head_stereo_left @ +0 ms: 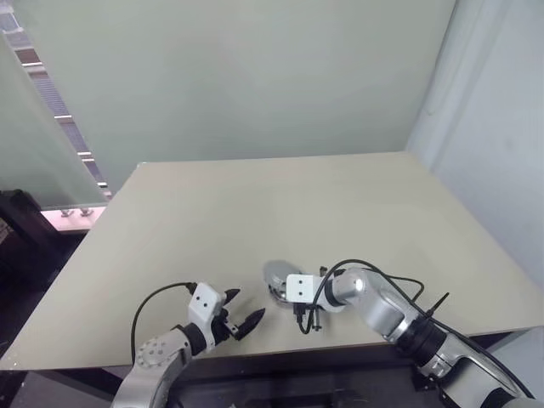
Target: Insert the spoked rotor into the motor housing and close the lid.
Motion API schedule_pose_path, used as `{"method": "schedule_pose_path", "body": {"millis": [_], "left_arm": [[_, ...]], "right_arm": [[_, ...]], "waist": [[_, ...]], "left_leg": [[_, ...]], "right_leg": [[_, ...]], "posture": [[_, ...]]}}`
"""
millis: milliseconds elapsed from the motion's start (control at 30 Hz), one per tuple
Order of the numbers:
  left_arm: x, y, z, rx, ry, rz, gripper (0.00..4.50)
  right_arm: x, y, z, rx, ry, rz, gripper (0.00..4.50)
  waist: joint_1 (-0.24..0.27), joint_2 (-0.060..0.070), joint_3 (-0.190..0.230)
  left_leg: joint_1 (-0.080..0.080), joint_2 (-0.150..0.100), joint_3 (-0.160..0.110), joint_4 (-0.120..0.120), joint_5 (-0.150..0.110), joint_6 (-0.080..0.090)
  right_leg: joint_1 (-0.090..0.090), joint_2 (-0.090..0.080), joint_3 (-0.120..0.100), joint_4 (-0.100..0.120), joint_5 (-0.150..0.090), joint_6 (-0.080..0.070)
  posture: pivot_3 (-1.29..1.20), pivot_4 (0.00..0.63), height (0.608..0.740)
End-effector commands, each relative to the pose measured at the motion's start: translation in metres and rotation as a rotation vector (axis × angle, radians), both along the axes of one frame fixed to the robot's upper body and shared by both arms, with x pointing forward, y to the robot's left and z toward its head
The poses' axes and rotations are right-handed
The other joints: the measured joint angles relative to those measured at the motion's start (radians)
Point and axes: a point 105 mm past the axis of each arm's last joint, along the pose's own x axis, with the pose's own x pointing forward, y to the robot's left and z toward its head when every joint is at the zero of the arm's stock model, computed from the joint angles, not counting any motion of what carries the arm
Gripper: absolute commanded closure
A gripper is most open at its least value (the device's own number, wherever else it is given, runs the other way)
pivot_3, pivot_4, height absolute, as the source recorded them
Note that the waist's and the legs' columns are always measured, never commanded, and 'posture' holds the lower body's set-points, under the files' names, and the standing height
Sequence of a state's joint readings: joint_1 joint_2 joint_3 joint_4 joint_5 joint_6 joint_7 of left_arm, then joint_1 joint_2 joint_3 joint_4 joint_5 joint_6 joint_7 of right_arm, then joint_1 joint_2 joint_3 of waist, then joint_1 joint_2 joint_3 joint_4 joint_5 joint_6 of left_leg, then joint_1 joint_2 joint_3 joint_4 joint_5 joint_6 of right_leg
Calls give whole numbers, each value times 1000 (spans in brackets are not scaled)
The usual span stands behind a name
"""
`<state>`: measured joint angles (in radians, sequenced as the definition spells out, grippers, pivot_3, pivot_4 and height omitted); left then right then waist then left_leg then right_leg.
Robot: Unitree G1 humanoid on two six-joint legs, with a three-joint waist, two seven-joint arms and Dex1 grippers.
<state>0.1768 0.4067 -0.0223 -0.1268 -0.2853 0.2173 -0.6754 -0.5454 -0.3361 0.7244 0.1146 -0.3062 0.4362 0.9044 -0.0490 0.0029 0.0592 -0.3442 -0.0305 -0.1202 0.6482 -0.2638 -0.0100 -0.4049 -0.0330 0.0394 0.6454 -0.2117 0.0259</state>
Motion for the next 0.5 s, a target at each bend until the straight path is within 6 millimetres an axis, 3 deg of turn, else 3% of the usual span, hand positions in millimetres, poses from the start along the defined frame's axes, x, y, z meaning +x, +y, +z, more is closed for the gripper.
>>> {"method": "schedule_pose_path", "body": {"millis": [33, 500], "left_arm": [[5, 2, 11, 4, -55, 1, 0], [4, -1, 9, -3, -50, -1, 0]], "right_arm": [[8, -5, 5, 4, -33, -30, 4492], [-19, 21, 30, 138, 239, -224, 4492]], "waist": [[0, 0, 0], [0, 0, 0]], "left_leg": [[0, 0, 0, 0, 0, 0], [-2, 0, -1, -2, -1, -1]], "right_leg": [[0, 0, 0, 0, 0, 0], [-4, 0, 0, 0, 0, 0]], "posture": [[0, 0, 740], [0, 0, 740]]}}
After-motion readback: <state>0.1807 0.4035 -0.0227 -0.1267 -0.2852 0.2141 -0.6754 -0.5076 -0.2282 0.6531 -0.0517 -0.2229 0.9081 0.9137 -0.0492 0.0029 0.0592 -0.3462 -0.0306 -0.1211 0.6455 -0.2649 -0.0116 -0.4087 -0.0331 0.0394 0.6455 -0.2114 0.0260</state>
